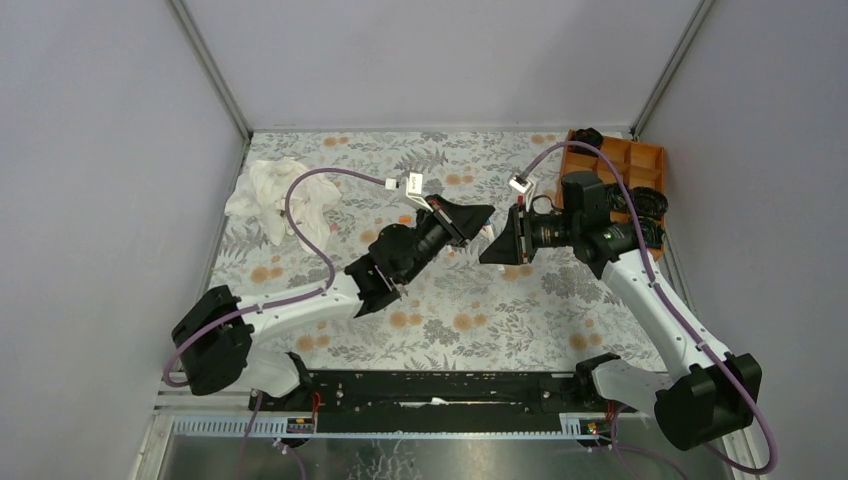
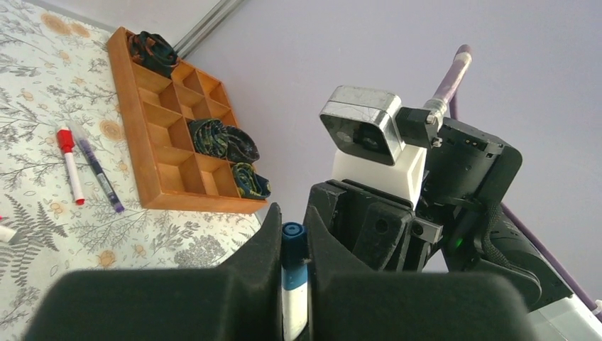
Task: Insert the pens into the pen caps
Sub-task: Press the pen cap onto the pen, then place the pen at the center of the board.
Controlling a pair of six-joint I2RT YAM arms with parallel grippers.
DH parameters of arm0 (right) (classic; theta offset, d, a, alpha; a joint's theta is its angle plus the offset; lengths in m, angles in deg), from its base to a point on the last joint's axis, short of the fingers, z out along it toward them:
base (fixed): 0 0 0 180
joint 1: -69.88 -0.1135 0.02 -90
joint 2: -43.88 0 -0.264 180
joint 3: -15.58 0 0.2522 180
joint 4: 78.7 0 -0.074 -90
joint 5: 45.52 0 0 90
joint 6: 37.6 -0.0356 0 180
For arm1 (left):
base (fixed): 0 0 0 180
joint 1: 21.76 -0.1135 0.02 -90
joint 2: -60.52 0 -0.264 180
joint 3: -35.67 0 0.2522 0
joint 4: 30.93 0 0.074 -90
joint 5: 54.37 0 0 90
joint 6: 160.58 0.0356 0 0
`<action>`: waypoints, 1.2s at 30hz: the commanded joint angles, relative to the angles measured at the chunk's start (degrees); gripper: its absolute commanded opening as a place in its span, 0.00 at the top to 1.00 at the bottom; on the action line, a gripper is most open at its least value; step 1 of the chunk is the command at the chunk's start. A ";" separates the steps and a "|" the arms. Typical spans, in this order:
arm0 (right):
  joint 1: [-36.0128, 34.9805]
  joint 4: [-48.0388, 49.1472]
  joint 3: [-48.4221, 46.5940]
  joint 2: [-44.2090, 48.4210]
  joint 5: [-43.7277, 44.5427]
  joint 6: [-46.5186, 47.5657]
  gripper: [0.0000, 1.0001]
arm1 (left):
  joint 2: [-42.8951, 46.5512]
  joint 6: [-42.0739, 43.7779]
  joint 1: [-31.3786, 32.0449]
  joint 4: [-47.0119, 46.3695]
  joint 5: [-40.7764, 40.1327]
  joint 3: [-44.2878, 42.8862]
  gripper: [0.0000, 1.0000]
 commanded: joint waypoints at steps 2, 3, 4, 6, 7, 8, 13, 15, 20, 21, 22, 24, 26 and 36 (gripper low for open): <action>4.40 25.05 -2.46 -0.74 15.95 -2.47 1.00 | 2.68 -2.44 10.73 17.27 20.47 3.35 0.78; 4.36 25.57 -1.20 -0.26 15.44 -2.64 1.00 | 3.68 -2.20 10.04 18.08 18.85 3.06 0.71; 4.38 25.95 -0.10 0.22 14.83 -2.83 1.00 | 4.80 -2.05 9.37 18.98 16.88 2.64 0.63; 4.34 26.24 1.50 1.04 13.96 -2.88 1.00 | 6.67 -1.28 7.95 21.45 13.76 1.42 0.50; 4.37 26.25 2.17 1.43 13.55 -2.88 1.00 | 7.25 -0.81 7.26 21.79 13.32 1.03 0.45; 4.34 26.06 2.62 1.75 13.43 -2.83 1.00 | 7.80 -0.36 6.65 21.85 13.27 0.78 0.43; 4.36 25.88 3.91 2.83 13.52 -2.37 1.00 | 11.69 4.87 5.72 24.52 14.70 -0.55 0.33; 4.40 26.61 4.31 2.94 13.17 -2.51 1.00 | 14.77 7.65 5.27 26.78 13.89 0.65 0.30; 5.87 26.09 5.61 2.81 11.22 2.84 1.00 | 23.97 15.41 3.02 30.04 10.09 5.34 0.07; 6.31 25.02 5.97 2.54 11.42 5.40 1.00 | 25.29 17.03 2.68 31.20 8.61 5.96 0.02; 6.51 23.81 6.34 2.13 12.86 8.53 1.00 | 26.46 18.36 2.09 32.05 7.52 6.57 0.01; 6.59 21.34 6.87 0.77 16.77 13.54 1.00 | 27.80 20.61 0.13 33.63 7.29 7.17 0.01; 6.73 16.79 6.47 -1.53 21.49 16.95 1.00 | 27.27 22.39 -3.25 36.36 9.12 6.07 0.01; 9.00 8.93 -0.69 -23.58 45.86 21.29 0.89 | 15.65 37.09 -22.74 55.60 25.66 -8.71 0.01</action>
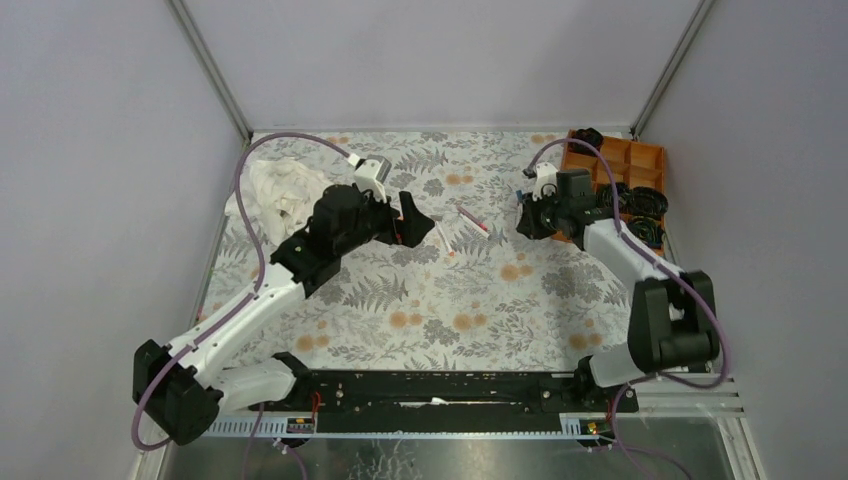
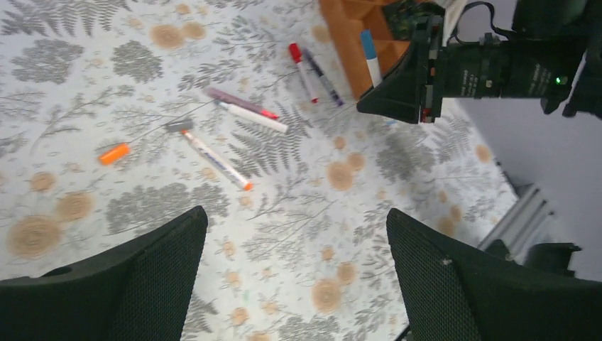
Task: Insert the pens into the pen caps
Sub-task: Place the pen at the center of the board.
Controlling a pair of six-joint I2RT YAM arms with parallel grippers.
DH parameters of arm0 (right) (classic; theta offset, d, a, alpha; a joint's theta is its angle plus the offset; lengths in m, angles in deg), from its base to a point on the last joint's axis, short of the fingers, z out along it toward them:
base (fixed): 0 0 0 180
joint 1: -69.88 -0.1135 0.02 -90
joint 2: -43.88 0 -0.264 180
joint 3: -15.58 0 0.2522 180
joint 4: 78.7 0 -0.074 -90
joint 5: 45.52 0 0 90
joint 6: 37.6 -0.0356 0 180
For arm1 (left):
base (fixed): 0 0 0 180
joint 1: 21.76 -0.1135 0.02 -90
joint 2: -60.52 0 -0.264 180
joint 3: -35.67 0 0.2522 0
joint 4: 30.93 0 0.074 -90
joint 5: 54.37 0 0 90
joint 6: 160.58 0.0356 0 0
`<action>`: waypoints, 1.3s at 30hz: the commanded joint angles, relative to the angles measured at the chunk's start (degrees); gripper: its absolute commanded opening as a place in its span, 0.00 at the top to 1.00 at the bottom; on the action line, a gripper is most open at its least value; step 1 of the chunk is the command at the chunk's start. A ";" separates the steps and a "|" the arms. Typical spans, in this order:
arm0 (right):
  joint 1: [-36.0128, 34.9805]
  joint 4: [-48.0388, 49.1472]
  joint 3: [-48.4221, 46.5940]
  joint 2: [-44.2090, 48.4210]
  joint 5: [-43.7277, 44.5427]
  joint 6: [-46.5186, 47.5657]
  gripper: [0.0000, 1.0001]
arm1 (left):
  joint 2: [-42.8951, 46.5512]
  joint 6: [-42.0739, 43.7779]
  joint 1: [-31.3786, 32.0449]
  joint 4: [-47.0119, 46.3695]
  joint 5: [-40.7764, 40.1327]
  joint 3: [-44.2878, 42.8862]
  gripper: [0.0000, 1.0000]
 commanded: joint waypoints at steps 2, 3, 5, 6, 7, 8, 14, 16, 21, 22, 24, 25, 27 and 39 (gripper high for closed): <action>1.89 -2.98 -7.34 -12.06 11.86 1.98 0.85 | -1.23 12.60 -2.21 10.40 2.83 -4.71 0.01; 2.25 -3.72 -9.24 -14.20 12.04 1.62 0.84 | -0.64 13.61 -2.23 10.43 1.65 -3.95 0.01; 2.86 -6.11 -13.52 -18.50 12.27 0.97 0.81 | 1.74 14.71 -2.24 9.31 -0.31 -1.32 0.01; 3.27 -7.15 -15.19 -20.32 11.84 0.51 0.80 | 2.91 14.96 -2.24 8.47 -0.94 0.17 0.01; 3.66 -7.96 -16.68 -22.10 11.55 0.00 0.79 | 4.15 15.10 -2.28 7.69 -1.39 1.72 0.01; 4.10 -8.57 -17.87 -23.50 11.50 -0.33 0.78 | 4.98 15.31 -2.32 7.19 -1.85 3.05 0.01; 5.92 -10.12 -20.90 -28.00 8.82 -1.85 0.65 | 7.47 16.78 -2.41 7.60 -4.35 5.91 0.01; 5.94 -10.73 -21.64 -29.16 7.73 -2.26 0.62 | 7.55 16.87 -2.42 7.60 -4.55 5.91 0.01; 5.87 -11.14 -22.70 -31.04 6.85 -2.82 0.61 | 7.26 17.04 -2.55 7.67 -4.63 5.90 0.01; 5.99 -11.03 -22.46 -30.82 6.74 -2.94 0.61 | 7.24 17.06 -2.59 7.67 -4.68 5.92 0.01; 5.99 -10.71 -21.62 -29.52 6.65 -2.79 0.62 | 7.43 17.15 -2.68 7.48 -4.67 6.08 0.01; 6.01 -10.46 -21.18 -28.34 6.64 -2.35 0.62 | 7.57 17.22 -2.68 7.25 -4.52 6.22 0.01; 6.17 -10.09 -20.24 -25.20 6.54 -1.31 0.61 | 8.08 17.17 -2.87 6.73 -3.99 6.37 0.01; 5.92 -4.46 -7.15 -3.30 -39.72 17.87 0.24 | 18.77 1.70 -3.63 -3.68 -4.54 12.52 0.01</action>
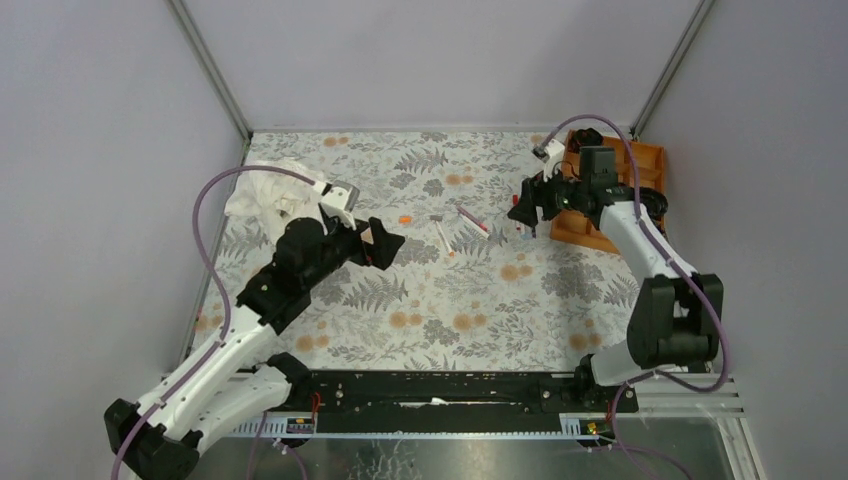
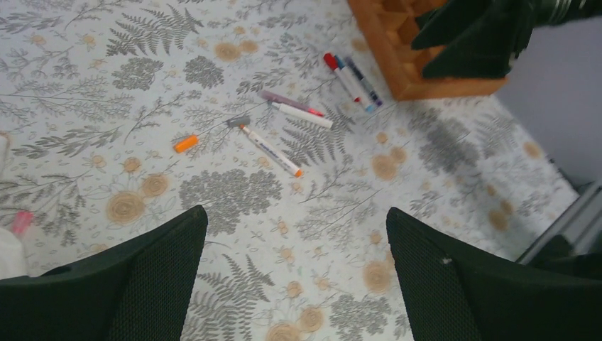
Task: Insert the pens into the pen caps
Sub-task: Place the pen at the center of the board.
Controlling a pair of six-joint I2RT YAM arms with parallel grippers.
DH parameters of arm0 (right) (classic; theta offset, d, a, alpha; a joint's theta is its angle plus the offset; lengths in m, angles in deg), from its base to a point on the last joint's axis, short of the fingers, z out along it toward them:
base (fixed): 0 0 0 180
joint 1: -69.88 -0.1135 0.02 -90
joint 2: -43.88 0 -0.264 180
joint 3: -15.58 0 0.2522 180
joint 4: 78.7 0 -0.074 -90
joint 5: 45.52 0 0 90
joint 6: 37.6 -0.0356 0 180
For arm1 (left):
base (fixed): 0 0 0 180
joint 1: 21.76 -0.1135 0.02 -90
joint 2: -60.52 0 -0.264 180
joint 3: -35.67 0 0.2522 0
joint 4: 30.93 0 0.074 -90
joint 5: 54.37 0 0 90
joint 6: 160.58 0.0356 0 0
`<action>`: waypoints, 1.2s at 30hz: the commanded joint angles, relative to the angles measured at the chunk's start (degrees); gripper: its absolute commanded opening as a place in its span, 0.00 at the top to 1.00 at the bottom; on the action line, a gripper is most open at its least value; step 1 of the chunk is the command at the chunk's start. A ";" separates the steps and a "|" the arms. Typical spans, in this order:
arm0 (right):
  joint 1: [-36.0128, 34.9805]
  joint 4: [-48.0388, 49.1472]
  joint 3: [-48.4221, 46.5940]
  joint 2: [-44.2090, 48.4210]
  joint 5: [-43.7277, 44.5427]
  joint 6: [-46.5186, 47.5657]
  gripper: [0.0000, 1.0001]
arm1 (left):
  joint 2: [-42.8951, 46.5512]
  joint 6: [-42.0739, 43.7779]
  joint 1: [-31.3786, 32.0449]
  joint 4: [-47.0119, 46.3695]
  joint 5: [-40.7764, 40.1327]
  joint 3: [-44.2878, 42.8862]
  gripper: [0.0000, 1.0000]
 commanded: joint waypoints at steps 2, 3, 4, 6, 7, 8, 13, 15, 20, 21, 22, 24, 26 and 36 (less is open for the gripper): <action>-1.47 7.41 6.96 4.24 -27.08 8.73 0.16 | 5.57 -10.92 -0.52 -8.70 -0.15 5.05 0.01; -2.58 6.33 6.04 3.71 -26.99 10.69 0.14 | 5.68 -11.23 -0.52 -8.17 -0.19 5.29 0.01; -4.03 3.78 4.21 2.76 -25.06 13.16 0.13 | 5.57 -11.16 -0.52 -6.96 -0.75 5.02 0.01; -8.61 -1.53 -0.68 -0.05 -17.43 16.34 0.13 | 4.56 -9.44 -0.82 -4.00 -1.88 3.75 0.01; -10.76 -3.48 -3.36 -1.87 -13.52 15.82 0.13 | 3.93 -8.70 -1.26 -2.56 -2.60 2.80 0.01; -12.67 -4.11 -5.38 -3.48 -10.31 13.96 0.15 | 3.14 -8.01 -2.06 -1.32 -2.63 1.94 0.01; -19.99 -3.32 -12.94 -12.55 4.03 2.55 0.25 | 0.59 -6.89 -10.22 -1.71 6.03 1.54 0.01; -22.25 -2.13 -14.52 -15.49 9.28 -1.30 0.26 | -0.91 -6.15 -13.50 -2.28 8.48 2.40 0.01; -24.71 -2.12 -19.22 -21.73 18.18 -8.02 0.30 | -2.72 -2.69 -14.93 2.13 2.77 1.83 0.01; -24.72 -2.12 -20.12 -22.68 18.31 -7.80 0.32 | -2.33 -2.20 -14.89 2.62 1.56 1.84 0.01; -24.71 -2.33 -21.22 -23.74 18.14 -6.72 0.33 | -1.95 -1.63 -14.93 2.96 0.36 1.83 0.01; -24.74 -5.03 -25.58 -26.35 15.94 -0.60 0.40 | -1.47 -0.14 -14.93 4.18 -1.72 1.60 0.01; -24.66 -9.08 -29.84 -29.42 12.40 9.00 0.45 | -1.39 1.33 -14.93 5.36 -3.28 1.30 0.01; -24.34 -22.05 -45.79 -38.32 4.97 25.58 0.50 | 0.96 4.18 -14.93 4.47 -4.69 2.96 0.01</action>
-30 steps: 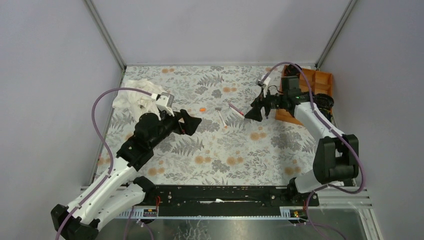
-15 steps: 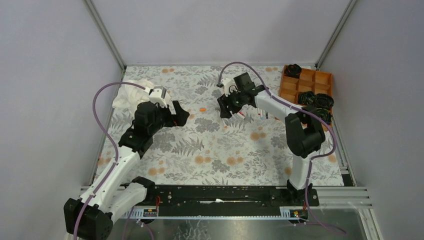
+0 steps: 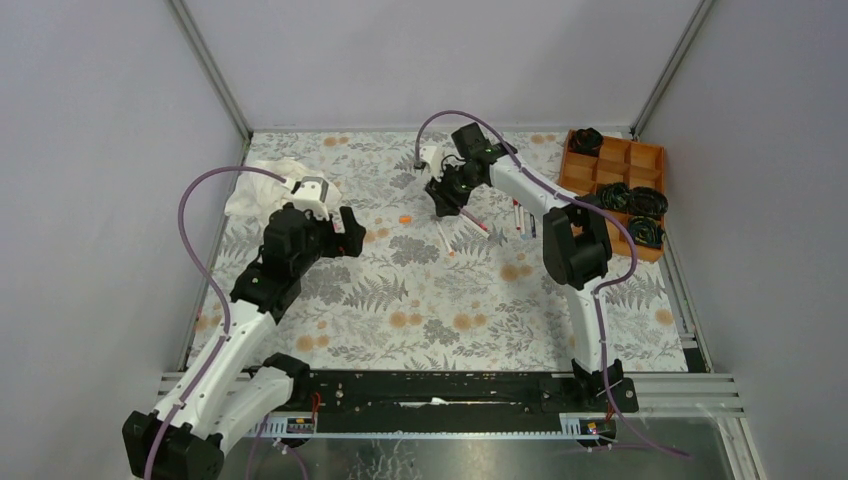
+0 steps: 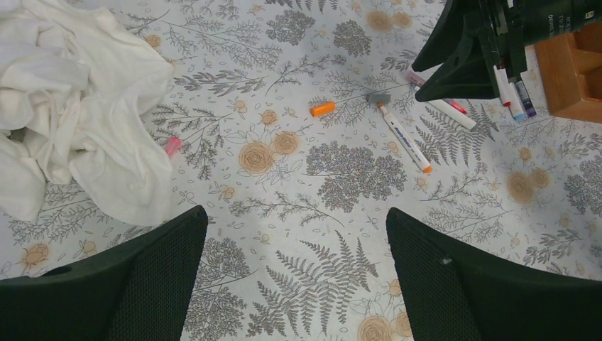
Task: Insert the pens into the pen caps
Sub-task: Place the pen at the center of the board.
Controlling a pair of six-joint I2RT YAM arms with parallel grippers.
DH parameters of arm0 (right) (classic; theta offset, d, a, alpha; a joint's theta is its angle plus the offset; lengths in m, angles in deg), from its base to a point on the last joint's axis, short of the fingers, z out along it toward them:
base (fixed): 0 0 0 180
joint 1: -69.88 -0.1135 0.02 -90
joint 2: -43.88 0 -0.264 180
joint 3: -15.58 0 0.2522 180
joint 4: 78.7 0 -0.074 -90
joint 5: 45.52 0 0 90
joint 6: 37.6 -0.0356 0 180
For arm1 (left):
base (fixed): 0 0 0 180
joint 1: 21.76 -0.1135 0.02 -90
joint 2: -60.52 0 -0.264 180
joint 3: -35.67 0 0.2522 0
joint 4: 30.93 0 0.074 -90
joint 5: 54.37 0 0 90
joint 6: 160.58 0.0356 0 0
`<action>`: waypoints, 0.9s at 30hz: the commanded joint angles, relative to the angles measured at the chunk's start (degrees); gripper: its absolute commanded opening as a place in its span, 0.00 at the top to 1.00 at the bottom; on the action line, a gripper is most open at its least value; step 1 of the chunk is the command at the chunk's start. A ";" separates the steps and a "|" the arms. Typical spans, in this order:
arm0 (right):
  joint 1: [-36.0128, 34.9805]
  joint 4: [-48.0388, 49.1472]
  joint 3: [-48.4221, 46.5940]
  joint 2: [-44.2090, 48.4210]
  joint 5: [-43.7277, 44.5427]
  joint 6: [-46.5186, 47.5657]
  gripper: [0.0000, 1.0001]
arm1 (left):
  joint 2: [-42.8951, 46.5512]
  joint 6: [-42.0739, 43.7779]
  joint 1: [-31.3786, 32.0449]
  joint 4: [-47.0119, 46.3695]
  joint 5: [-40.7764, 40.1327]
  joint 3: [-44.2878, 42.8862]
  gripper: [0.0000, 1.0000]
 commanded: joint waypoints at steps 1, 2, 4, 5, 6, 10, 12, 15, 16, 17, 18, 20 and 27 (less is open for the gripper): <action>0.13 -5.02 -3.59 0.15 -2.62 4.83 0.50 | 0.78 2.49 -0.31 -0.26 -1.07 0.18 0.01; 0.20 -5.30 -3.80 0.01 -1.42 4.42 0.51 | 0.49 2.51 -0.31 -0.17 -0.96 0.03 0.01; 0.33 -6.28 -3.98 -0.28 2.36 2.54 0.55 | 0.14 2.51 -0.31 0.06 -0.67 -0.10 0.01; 0.66 -6.69 -3.52 -0.28 4.15 0.99 0.58 | 0.15 2.51 -0.31 0.11 -0.65 -0.11 0.01; 0.99 -7.04 -2.14 0.00 4.63 -0.43 0.59 | 0.28 2.51 -0.31 0.11 -0.65 -0.06 0.01; 1.20 -3.77 4.96 3.32 6.50 -6.43 0.58 | 0.49 2.53 -0.31 -0.23 -0.57 0.08 0.01; 1.03 -3.39 6.20 3.98 4.37 -10.35 0.57 | 0.12 2.48 -0.39 -0.18 -0.39 -0.02 0.01; -0.11 -2.78 6.34 3.17 2.13 -16.21 0.45 | -0.42 2.43 -0.55 -0.06 -0.38 -0.26 0.01; -0.69 -1.92 6.24 2.86 2.51 -18.23 0.43 | -0.48 2.42 -0.61 -0.06 -0.38 -0.35 0.01; -0.94 -1.20 6.00 2.53 2.73 -19.51 0.42 | -0.53 2.42 -0.66 -0.02 -0.38 -0.28 0.01; -1.13 -0.75 5.64 2.24 3.03 -20.40 0.42 | -0.47 2.35 -0.66 0.02 -0.38 -0.28 0.01; -1.19 0.17 4.78 2.26 3.67 -21.56 0.42 | -0.37 2.26 -0.67 0.07 -0.38 -0.16 0.01; -2.12 4.69 3.31 2.16 -19.68 -2.92 0.33 | 0.37 2.09 -1.09 -0.15 -2.48 -0.12 0.01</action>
